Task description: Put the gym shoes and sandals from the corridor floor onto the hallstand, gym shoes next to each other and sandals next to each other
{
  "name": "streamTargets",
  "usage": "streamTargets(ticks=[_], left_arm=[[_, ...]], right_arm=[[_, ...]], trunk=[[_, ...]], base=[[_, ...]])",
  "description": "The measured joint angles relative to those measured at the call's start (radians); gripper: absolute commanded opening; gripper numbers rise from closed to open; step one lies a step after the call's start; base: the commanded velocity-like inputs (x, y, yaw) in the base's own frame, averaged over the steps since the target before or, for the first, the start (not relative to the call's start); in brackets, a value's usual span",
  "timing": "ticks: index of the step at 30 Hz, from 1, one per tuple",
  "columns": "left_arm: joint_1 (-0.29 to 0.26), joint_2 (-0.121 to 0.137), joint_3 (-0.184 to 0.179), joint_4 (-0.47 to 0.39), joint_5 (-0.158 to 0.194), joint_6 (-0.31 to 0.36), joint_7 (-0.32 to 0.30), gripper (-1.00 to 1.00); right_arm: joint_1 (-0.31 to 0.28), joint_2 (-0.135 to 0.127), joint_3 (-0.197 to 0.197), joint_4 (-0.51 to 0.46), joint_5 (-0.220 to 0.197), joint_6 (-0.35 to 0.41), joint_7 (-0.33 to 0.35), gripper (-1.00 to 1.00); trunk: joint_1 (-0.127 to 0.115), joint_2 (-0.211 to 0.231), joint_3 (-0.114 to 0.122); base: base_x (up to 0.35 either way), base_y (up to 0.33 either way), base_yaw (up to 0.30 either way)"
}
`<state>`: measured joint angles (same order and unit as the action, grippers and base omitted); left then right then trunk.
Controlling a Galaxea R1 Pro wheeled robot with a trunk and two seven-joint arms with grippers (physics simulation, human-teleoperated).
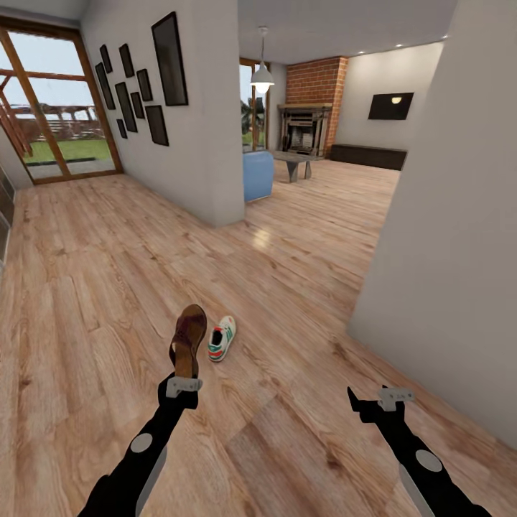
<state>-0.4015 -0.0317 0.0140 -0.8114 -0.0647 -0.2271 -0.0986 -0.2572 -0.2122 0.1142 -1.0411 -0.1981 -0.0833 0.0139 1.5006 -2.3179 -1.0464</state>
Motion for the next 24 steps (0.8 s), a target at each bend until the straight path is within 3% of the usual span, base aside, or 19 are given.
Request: streamTargets(ticks=[14,24], left_arm=[[0.002,0.0,0.003,-0.001,0.0,0.002,0.003,-1.0],[0.002,0.001,0.004,-0.001,0.0,0.001,0.004,-1.0]], right_arm=[[0.0,0.001,0.002,-0.001,-0.001,0.0,0.001,1.0],[0.0,0.002,0.0,-0.001,-0.003,0.0,0.0,1.0]], trunk=[[0.0,0.0,0.0],[-0.001,0.0,0.0]], base=[[0.13,0.264,0.0],[0.258,0.212,0.231]])
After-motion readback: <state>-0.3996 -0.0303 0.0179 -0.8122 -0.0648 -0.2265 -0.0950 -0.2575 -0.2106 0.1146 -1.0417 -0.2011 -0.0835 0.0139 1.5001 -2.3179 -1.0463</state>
